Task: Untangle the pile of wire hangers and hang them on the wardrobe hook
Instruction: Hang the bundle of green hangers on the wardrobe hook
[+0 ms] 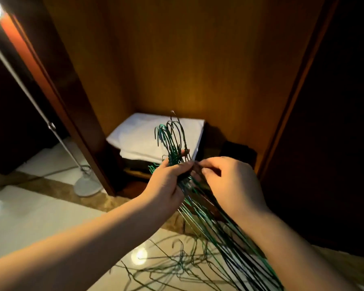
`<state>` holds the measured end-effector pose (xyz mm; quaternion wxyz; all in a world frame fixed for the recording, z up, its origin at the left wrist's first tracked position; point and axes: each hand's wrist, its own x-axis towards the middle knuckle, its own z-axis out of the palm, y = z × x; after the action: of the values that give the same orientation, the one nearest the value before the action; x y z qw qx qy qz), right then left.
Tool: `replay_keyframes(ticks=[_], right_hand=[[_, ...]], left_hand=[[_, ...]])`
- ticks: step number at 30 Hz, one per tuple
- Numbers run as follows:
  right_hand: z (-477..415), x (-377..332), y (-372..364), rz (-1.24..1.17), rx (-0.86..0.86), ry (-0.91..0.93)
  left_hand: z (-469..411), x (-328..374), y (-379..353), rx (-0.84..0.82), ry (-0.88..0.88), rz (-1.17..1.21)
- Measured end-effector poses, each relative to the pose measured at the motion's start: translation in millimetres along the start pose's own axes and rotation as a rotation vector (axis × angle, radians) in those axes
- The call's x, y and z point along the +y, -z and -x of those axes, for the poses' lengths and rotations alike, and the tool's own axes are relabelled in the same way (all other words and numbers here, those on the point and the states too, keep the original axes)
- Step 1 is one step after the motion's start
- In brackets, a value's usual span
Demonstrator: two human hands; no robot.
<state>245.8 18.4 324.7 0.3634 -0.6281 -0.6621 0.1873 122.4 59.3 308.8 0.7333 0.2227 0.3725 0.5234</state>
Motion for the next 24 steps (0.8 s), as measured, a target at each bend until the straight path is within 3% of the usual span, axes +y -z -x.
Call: replay_keyframes(ticks=[4, 8, 14, 18, 24], right_hand=[[-38, -86, 83, 0.020, -0.029, 0.067], [-73, -172, 182, -0.025, -0.195, 0.050], [-102, -315, 336, 0.311, -0.418, 0.048], [-106, -384, 408, 0.506, -0.332, 0.123], [-105, -432, 469, 0.650, -0.110, 0.188]], left_hand=[[31, 97, -80, -0.024, -0.010, -0.021], [75, 186, -162, -0.105, -0.077, -0.096], [139, 312, -296, -0.118, -0.102, 0.002], [181, 375, -379, -0.165, -0.147, 0.084], [237, 425, -461, -0.203, -0.210, 0.156]])
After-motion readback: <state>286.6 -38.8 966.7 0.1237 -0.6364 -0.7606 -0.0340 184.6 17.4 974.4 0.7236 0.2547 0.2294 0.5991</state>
